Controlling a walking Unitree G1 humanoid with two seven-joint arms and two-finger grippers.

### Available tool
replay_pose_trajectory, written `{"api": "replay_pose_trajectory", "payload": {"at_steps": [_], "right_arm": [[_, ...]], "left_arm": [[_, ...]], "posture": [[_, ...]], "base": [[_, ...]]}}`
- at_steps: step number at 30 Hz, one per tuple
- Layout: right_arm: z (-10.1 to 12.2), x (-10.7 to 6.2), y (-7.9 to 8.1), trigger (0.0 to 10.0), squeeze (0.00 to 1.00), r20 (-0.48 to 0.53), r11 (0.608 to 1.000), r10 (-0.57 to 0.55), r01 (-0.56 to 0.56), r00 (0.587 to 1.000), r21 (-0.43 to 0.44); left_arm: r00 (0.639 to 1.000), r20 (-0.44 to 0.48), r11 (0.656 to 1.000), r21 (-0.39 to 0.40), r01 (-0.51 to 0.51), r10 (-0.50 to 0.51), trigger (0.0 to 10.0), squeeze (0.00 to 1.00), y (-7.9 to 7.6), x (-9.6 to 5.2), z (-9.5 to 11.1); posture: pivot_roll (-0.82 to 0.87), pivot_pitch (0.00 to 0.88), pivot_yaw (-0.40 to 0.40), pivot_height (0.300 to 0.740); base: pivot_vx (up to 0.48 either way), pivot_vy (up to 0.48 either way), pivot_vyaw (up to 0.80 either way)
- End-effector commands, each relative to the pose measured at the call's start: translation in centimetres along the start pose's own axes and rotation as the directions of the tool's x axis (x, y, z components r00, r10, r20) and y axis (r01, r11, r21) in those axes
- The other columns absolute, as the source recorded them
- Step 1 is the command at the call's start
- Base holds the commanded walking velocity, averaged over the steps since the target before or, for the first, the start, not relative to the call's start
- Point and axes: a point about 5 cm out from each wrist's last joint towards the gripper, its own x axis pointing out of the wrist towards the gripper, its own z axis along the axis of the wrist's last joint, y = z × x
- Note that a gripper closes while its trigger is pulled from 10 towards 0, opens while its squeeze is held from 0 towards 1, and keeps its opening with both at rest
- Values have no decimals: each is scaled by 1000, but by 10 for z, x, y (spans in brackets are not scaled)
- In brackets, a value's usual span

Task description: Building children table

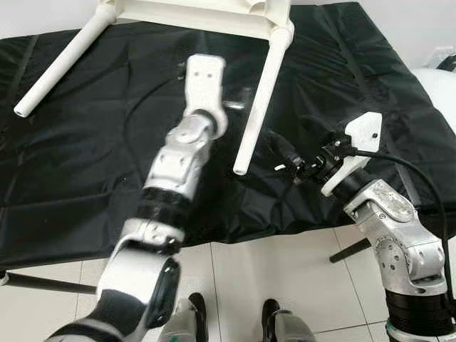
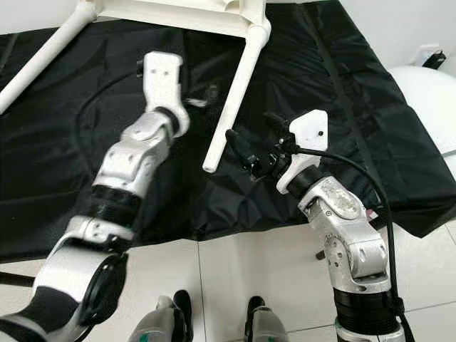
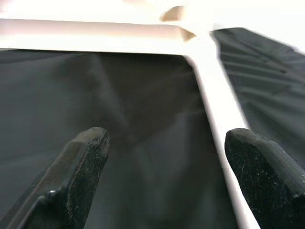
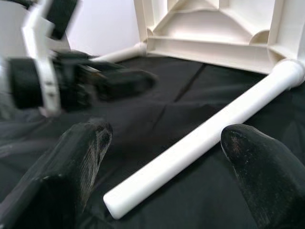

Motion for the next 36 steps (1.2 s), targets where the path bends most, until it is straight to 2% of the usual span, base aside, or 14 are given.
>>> {"api": "replay_pose_trajectory", "payload": {"at_steps": [1,3,6,7,8,15,17,20,26,28,29,32,36], "right_arm": [[-8,-1,1,10000,0,-16,1000,22,-22,1000,-1],[-20,2,2,10000,0,-37,998,62,-62,997,12],[-24,3,1,10000,0,-45,997,79,-78,996,19],[-28,4,1,10000,0,-52,994,104,-102,993,30],[-33,6,1,10000,0,-57,988,146,-143,988,61],[-41,11,2,10000,0,-58,965,238,-229,970,124],[-45,14,3,10000,0,-58,939,313,-300,948,171],[-45,18,5,10000,0,-41,896,406,-388,913,217],[-46,18,8,10000,0,-29,853,476,-454,879,259],[-48,17,13,10000,0,-24,819,523,-495,852,290],[-50,16,16,10000,0,-27,800,550,-517,835,304],[-56,13,21,10000,0,-36,762,598,-555,800,333],[-60,10,24,10000,0,-37,719,642,-585,766,375]], "left_arm": [[999,7,999,23,35,-35,10000,1000,3,-7,0],[999,47,999,33,-11,10,10000,1000,21,-25,3],[998,59,999,35,-26,24,10000,984,26,-32,4],[998,65,999,37,-22,20,10000,0,29,-38,5],[998,64,999,52,-8,5,10000,0,32,-46,5],[998,48,995,90,-36,32,10000,0,44,-59,5],[999,38,991,129,-36,31,10000,0,46,-68,5],[999,48,986,169,-9,1,10000,0,40,-80,6],[999,42,980,197,-4,-5,10000,0,37,-87,6],[999,37,983,184,-9,2,10000,0,38,-88,5],[999,35,979,202,-13,6,10000,0,38,-88,5],[999,32,971,240,-19,12,10000,0,39,-89,6],[999,32,970,241,-2,-6,10000,0,36,-89,6]], "posture": [[-50,269,38,740],[-43,265,28,740],[-40,265,23,740],[-36,263,16,740],[-24,263,1,740],[-8,264,-22,740],[7,265,-43,740],[18,267,-60,740],[26,269,-72,740],[27,270,-75,740],[29,271,-81,740],[29,272,-82,740],[31,270,-85,740]], "base": [[0,0,0],[0,0,0],[0,0,0],[0,0,0],[0,0,0],[0,0,0],[0,0,0],[0,0,0],[0,0,0],[0,0,0],[0,0,0],[0,0,0],[0,0,0]]}}
